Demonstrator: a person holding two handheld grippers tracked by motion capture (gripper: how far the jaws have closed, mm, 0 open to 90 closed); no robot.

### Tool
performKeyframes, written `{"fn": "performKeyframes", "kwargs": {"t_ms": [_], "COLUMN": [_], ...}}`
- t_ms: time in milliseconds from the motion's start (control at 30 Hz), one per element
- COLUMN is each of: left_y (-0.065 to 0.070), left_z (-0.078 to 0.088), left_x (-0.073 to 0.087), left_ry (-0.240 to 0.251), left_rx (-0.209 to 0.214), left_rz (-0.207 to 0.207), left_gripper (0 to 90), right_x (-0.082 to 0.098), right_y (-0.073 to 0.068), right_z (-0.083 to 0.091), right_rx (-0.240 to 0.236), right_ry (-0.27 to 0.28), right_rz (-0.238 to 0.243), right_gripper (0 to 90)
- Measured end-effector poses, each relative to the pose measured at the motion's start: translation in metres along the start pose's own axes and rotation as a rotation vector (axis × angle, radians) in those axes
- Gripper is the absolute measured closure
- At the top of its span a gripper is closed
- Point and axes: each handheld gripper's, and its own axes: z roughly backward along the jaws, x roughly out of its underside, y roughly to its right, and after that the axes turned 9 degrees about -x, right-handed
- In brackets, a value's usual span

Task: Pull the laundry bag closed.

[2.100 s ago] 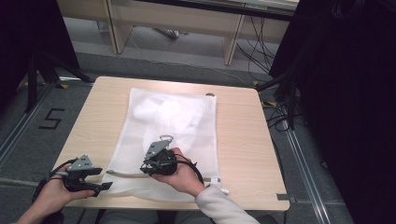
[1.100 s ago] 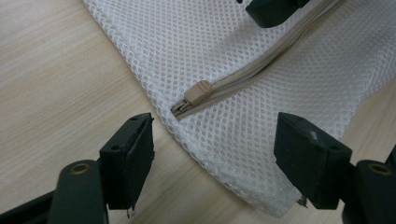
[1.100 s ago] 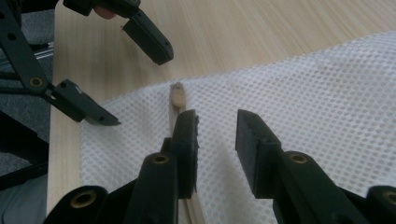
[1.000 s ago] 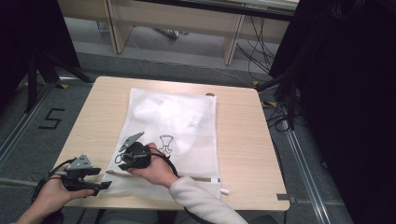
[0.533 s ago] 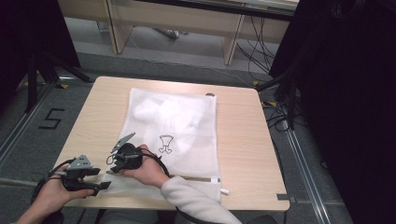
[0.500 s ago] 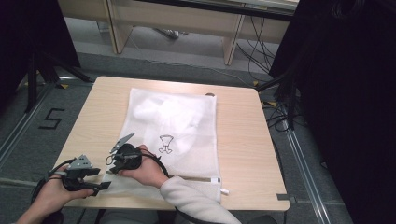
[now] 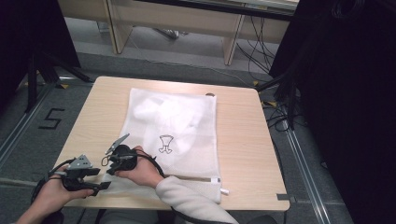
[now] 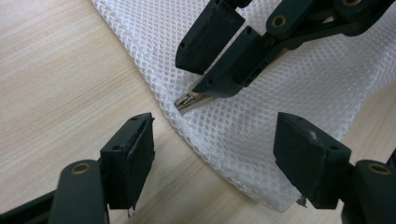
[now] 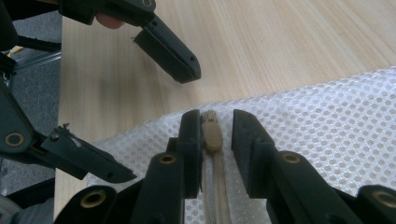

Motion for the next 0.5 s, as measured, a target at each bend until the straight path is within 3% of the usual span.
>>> {"fn": "performKeyframes", "kwargs": {"t_ms": [200,233,333,467,500], "left_y": [0.0006,0.0007,0.0001,0.0002,0.0006], "left_z": [-0.0003,-0.0002,0.0001,-0.0005,-0.0008], "left_x": [-0.0001,-0.0001,-0.0004,-0.0008,-0.0008], "left_ry": [0.001,0.002,-0.003,-0.006,-0.003], "left_rx": [0.002,0.000,0.003,0.007,0.001], "left_rz": [0.006,0.007,0.004,0.006,0.004], "left_gripper": [28.6,28.7,28.8,30.1,32.3], "right_x": [-0.0002,-0.0009,-0.0014,-0.0027,-0.0042], "right_y": [-0.0008,-0.0001,-0.0024,-0.0042,-0.0044], "right_z": [-0.0030,-0.0036,-0.0031,0.0014,0.0058], "right_rx": [-0.002,-0.008,0.000,-0.013,-0.008], "right_ry": [-0.010,-0.011,-0.020,-0.012,-0.013], "right_rz": [-0.017,0.007,0.004,-0.011,0.005], "right_gripper": [78.2,80.8,81.3,81.6,81.6]}}
